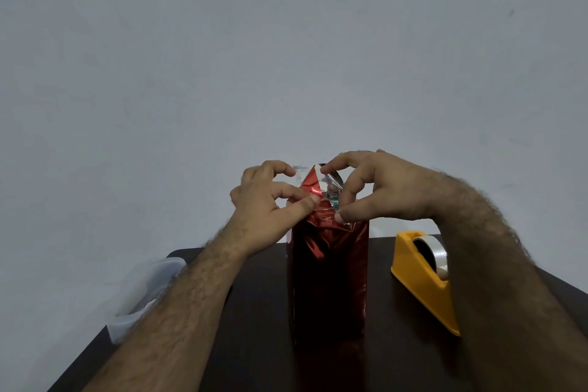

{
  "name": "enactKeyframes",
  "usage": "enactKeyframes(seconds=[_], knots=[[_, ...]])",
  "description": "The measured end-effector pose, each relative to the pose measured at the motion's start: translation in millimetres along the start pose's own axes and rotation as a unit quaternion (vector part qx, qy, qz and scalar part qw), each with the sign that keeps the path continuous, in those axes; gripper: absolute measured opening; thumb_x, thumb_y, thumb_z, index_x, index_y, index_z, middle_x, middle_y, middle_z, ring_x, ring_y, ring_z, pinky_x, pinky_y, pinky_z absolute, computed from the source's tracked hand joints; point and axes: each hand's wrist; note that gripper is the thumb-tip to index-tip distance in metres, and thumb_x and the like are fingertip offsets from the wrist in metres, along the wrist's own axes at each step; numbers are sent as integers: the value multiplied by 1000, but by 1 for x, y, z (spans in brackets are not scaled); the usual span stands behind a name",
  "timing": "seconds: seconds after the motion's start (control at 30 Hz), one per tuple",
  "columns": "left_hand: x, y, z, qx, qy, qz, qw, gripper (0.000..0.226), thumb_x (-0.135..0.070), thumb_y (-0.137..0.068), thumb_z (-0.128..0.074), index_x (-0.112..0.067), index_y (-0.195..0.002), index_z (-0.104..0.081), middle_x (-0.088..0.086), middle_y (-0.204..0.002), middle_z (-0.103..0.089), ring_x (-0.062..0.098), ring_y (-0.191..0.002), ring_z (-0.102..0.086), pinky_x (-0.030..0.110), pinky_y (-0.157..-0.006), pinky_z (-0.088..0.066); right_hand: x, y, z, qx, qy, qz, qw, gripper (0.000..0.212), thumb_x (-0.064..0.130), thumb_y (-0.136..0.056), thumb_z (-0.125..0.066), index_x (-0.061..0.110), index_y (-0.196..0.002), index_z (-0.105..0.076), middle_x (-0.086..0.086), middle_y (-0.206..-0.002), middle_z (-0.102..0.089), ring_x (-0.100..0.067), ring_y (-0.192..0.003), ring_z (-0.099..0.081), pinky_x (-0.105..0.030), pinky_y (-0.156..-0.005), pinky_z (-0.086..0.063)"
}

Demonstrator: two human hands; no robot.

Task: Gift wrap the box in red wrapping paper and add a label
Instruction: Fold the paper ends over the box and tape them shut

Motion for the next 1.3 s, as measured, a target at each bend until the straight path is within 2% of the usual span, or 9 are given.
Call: enactKeyframes(seconds=[0.2, 0.4, 0.5, 0.6, 0.73, 0.93, 1.07, 1.2, 1.3], knots=[[1, 1, 5, -52, -36, -63, 996, 38, -71, -72, -75, -50, -104, -79, -27, -120, -51, 1, -128, -36, 38, -106, -22, -1, 0, 0, 8, 1, 6, 1000, 5, 42, -80, -84, 40, -76, -81, 34, -143, -47, 7, -134, -42, -65, -122, -16], [3, 0, 4, 18, 6, 16, 1000, 30, -75, -73, -66, -56, -94, -77, -38, -108, -69, -1, -128, -48, 37, -105, -20, 0, -2, -2, 7, 6, 15, 1000, 4, 46, -76, -80, 41, -75, -81, 33, -141, -49, 4, -133, -44, -61, -122, -21], [2, -2, 3, 35, 9, 16, 999, 28, -73, -78, -65, -53, -91, -79, -37, -104, -70, -3, -121, -55, 44, -111, -23, 0, -3, -2, 8, 1, 19, 1000, 4, 40, -78, -83, 41, -75, -81, 31, -141, -50, 1, -135, -44, -56, -119, -29], [0, -2, 4, 45, 14, 10, 999, 38, -83, -71, -62, -55, -92, -79, -34, -104, -71, -4, -118, -58, 50, -116, -29, 1, -4, -3, 3, -23, 32, 999, 8, 49, -71, -79, 42, -74, -82, 30, -142, -51, -4, -137, -45, -53, -116, -37], [-4, -2, 5, 61, 26, 8, 998, 47, -88, -66, -65, -53, -93, -80, -30, -103, -73, 3, -118, -60, 54, -113, -38, 2, -4, -3, -19, -65, 43, 997, 8, 48, -74, -78, 41, -75, -82, 27, -143, -52, -3, -137, -47, -50, -115, -39], [-1, -3, 5, 63, 34, 22, 997, 42, -85, -65, -75, -52, -91, -81, -28, -101, -74, 11, -120, -60, 54, -111, -39, 2, -5, -8, -141, -147, 46, 978, 4, 31, -85, -83, 34, -88, -84, 23, -140, -60, 1, -131, -53, -30, -104, -40], [-2, -4, 6, 54, -5, 25, 998, 55, -88, -59, -68, -47, -94, -82, -30, -103, -72, 5, -121, -54, 39, -102, -25, -4, -9, -19, -285, -164, -10, 944, 5, 30, -89, -82, 35, -89, -82, 21, -132, -64, 4, -127, -55, -20, -94, -40], [1, -4, 6, 45, -25, 14, 999, 54, -88, -60, -68, -49, -93, -81, -31, -101, -72, 5, -124, -49, 25, -95, -19, -18, 5, -34, -377, -144, -83, 911, 7, 33, -89, -81, 36, -96, -80, 18, -131, -64, 3, -125, -54, -20, -84, -42], [-1, -5, 4, 43, -37, 4, 998, 48, -85, -64, -71, -46, -92, -81, -28, -99, -72, 5, -121, -51, 23, -93, -19, -34, 29, -46, -411, -116, -138, 894, 15, 34, -92, -78, 34, -107, -77, 19, -125, -62, 6, -117, -54, -26, -92, -47]])
Point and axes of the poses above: each hand's wrist, its own y-axis away from the middle knuckle, its own z-axis out of the back of the hand, x = y × z
